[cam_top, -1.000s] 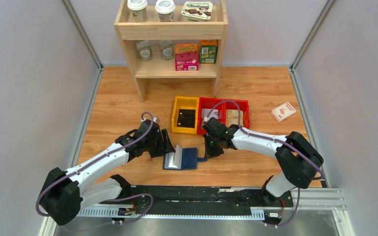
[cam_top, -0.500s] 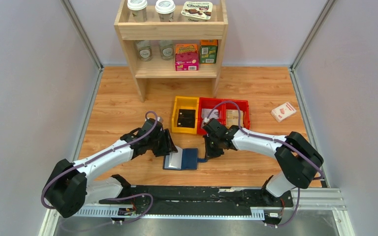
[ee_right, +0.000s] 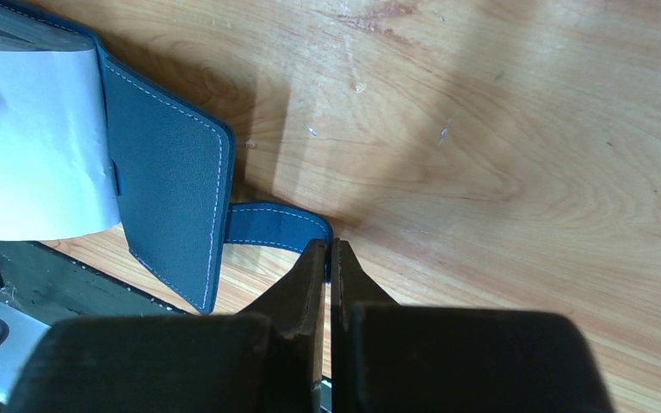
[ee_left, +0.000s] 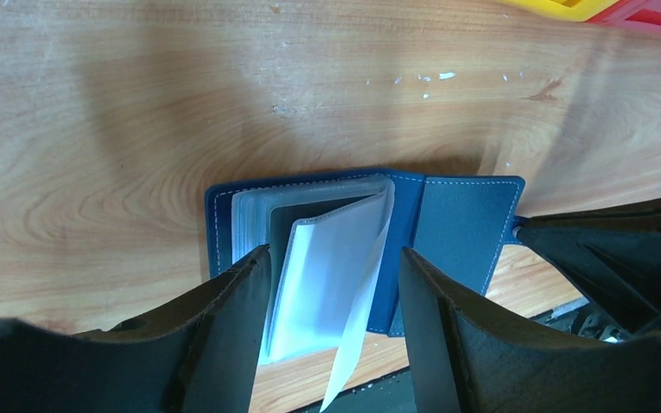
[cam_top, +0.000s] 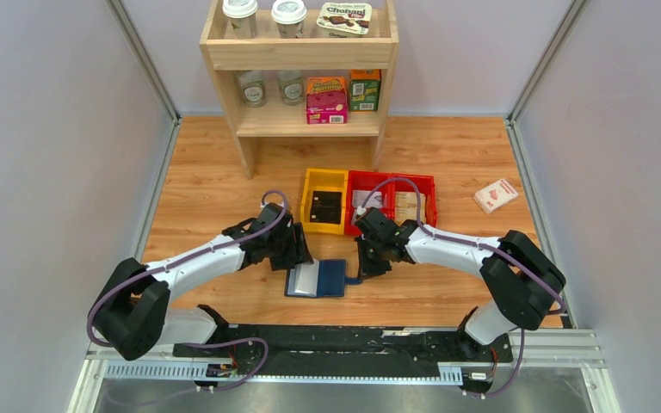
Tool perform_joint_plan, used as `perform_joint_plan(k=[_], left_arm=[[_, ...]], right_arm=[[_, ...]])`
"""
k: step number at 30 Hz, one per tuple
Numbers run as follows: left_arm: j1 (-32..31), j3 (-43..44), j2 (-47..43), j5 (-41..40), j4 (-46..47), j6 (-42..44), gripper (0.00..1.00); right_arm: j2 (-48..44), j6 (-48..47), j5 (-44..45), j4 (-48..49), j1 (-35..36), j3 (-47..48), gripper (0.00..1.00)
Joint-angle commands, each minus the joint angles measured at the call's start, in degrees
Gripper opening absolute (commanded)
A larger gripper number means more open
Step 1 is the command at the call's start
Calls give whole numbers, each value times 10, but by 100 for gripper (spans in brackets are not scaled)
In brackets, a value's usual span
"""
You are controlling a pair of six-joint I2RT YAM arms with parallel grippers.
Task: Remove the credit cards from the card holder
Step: Open the card holder at the center of the board.
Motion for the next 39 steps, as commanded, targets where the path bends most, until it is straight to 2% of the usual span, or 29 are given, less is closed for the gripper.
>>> perform_joint_plan(k=[1, 13, 20, 25, 33, 35, 39], left_arm=[[-3, 23, 13, 4, 20, 22, 64], [-30, 41, -23, 41, 37, 11, 63], [-57, 65, 12, 76, 62, -2, 63], [-70, 75, 73, 86, 83, -11, 62], [-82, 80, 158, 113, 141, -35, 62], [-83, 79, 170, 120, 151, -40, 61], [-83, 80, 168, 115, 157, -45, 61]], right_arm=[[-13, -8, -4, 19, -1, -1, 2], [-6, -9, -8, 23, -1, 0, 2], [-16, -8, -15, 39, -1, -6, 6], [-59, 0, 0, 58, 0, -25, 15], [-203, 11, 52, 93, -1, -70, 46], [-224, 10, 28, 120, -1, -80, 46], [-225, 22, -42, 206, -1, -103, 35]])
